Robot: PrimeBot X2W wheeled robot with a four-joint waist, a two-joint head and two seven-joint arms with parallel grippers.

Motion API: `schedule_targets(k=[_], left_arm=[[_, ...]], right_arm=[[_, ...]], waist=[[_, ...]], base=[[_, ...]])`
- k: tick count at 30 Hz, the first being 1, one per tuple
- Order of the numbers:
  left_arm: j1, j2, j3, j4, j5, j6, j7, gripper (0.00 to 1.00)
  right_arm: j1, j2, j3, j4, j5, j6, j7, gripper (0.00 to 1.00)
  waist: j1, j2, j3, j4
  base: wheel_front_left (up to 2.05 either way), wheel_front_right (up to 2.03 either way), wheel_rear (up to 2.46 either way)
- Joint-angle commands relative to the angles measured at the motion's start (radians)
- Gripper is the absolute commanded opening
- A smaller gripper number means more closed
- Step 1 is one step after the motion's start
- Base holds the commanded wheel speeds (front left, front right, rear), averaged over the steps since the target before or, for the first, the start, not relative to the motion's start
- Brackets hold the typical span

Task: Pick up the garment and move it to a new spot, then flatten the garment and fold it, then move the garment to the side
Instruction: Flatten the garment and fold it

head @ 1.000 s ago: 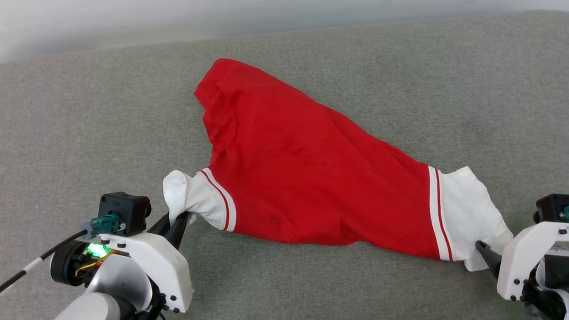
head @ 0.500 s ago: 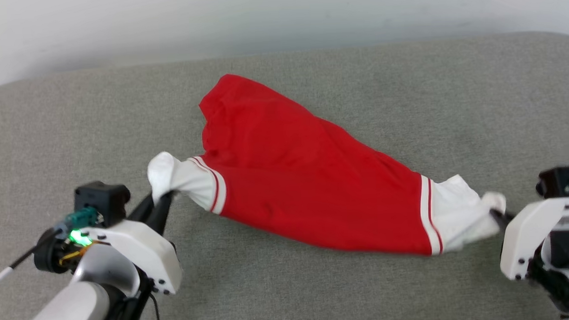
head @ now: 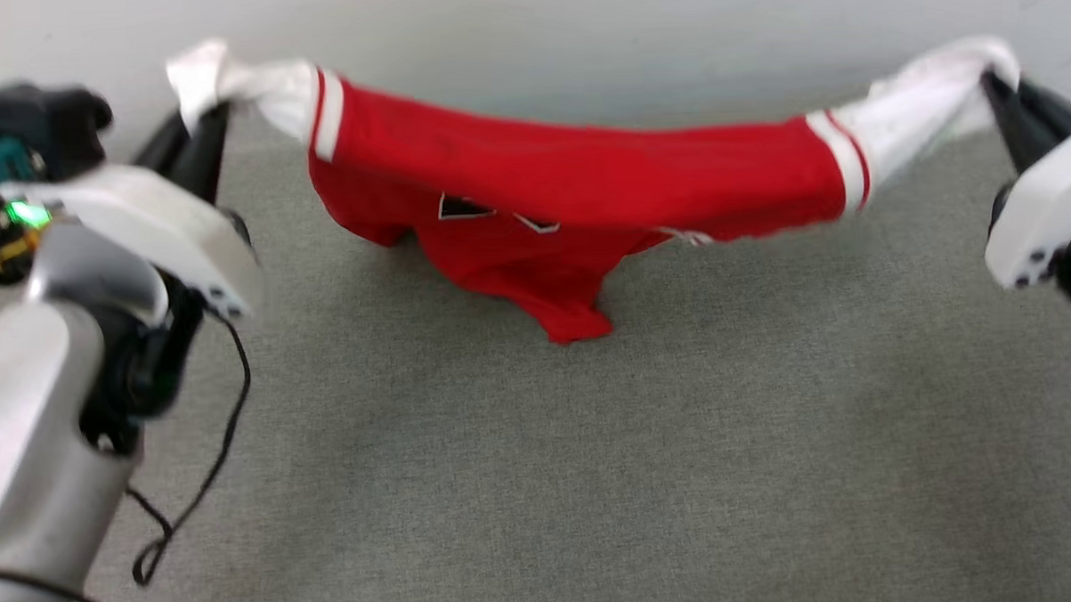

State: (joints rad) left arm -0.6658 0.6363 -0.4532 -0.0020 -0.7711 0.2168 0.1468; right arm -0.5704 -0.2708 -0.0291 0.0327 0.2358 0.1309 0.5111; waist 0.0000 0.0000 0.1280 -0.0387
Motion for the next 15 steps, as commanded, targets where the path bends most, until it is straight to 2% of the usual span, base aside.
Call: schedule_targets(k=[1,3,15], left_arm=[[-0.055,-0.01,0.002,0.03,0.004,-0.012,0.002,0.0],[-0.091,-0.022,0.004,0.056,0.005,-0.02,-0.001,0.0],[-0.58,-0.105,0.014,0.411,0.085,-0.128,-0.1,0.0]], right_arm=[[-0.06,-0.005,0.006,0.018,-0.005,0.0,-0.011,0.0],[-0.097,-0.011,0.009,0.034,-0.01,0.0,-0.019,0.0],[-0.609,-0.016,0.042,0.294,-0.04,0.0,-0.18,0.0]], waist=[[0.0,0.0,0.018,-0.002],[0.0,0.0,0.029,-0.002],[0.0,0.0,0.23,-0.011]], base=[[0.0,0.0,0.0],[0.0,0.0,0.0],[0.0,0.0,0.0]])
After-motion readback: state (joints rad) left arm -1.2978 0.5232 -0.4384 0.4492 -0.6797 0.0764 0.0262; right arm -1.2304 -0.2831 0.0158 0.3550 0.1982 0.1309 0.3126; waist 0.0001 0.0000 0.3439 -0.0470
